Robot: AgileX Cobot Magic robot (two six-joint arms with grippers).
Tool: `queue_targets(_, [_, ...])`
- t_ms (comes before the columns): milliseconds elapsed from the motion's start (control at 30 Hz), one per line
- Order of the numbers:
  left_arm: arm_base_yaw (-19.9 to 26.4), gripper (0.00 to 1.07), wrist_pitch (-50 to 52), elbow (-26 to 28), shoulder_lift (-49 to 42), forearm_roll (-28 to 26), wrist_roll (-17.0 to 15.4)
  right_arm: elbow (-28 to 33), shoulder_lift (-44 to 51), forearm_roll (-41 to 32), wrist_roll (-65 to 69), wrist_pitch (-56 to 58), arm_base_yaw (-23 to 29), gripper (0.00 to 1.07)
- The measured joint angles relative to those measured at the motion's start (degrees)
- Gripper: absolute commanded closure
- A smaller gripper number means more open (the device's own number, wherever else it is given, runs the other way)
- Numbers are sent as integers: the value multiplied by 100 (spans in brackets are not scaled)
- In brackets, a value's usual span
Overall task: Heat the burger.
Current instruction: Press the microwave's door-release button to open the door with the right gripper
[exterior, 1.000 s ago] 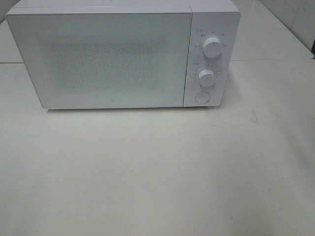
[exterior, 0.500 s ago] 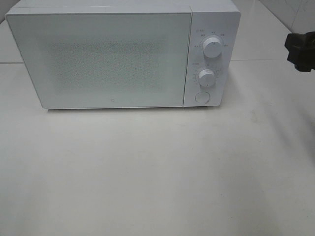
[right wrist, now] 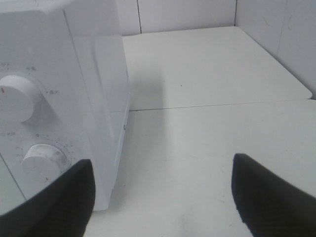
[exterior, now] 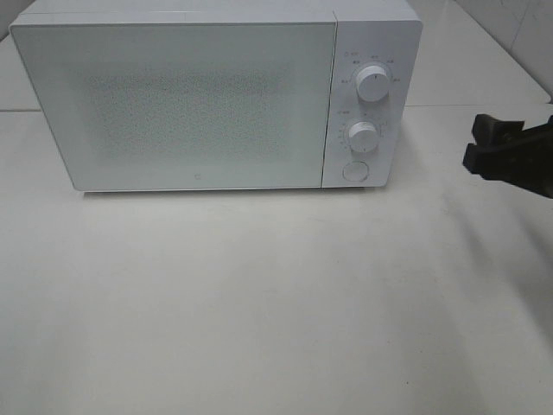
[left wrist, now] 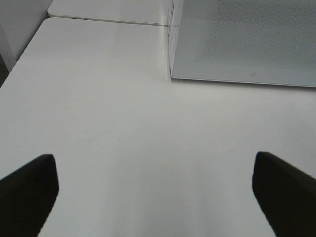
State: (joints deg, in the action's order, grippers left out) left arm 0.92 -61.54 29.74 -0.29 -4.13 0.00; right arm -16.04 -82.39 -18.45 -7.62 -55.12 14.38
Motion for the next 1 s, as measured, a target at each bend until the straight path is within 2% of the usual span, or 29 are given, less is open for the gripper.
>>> queue_targets(33, [0, 6, 0, 0, 0, 0, 0, 0, -178, -246, -115, -138, 269, 32])
queue_targets(67, [0, 6, 0, 0, 0, 0, 0, 0, -178, -246, -115, -138, 269, 32])
queue_targets(133, [0, 6, 0, 0, 0, 0, 0, 0, -453, -596, -155, -401, 688, 32])
queue_targets(200, [0, 6, 0, 0, 0, 0, 0, 0, -527, -722, -160, -476, 802, 32])
queue_targets(233, [0, 6, 0, 0, 0, 0, 0, 0, -693, -963, -178, -619, 1100, 32])
queue_targets(267, [0, 6, 0, 0, 0, 0, 0, 0, -693, -963, -178, -619, 1100, 32])
queue_targets(300, [0, 6, 0, 0, 0, 0, 0, 0, -865, -1266, -189, -773, 1404, 32])
queue_targets(367, [0, 6, 0, 0, 0, 0, 0, 0, -945, -1392, -189, -831, 1524, 32])
queue_targets(400, [0, 6, 0, 0, 0, 0, 0, 0, -1094, -1696, -195, -957, 1793, 32])
queue_targets(433, [0, 6, 0, 0, 0, 0, 0, 0, -1094, -1696, -195, -957, 1793, 32])
queue_targets(500, [0, 6, 0, 0, 0, 0, 0, -46, -1278, -2114, -201, -1003, 2172, 32])
queue_targets(800, [0, 6, 0, 0, 0, 0, 0, -504, -1627, -2613, -298, -1060, 2785, 32])
queue_targets(1000, [0, 6, 0, 0, 0, 0, 0, -693, -1633, -2618, -298, -1060, 2836, 33])
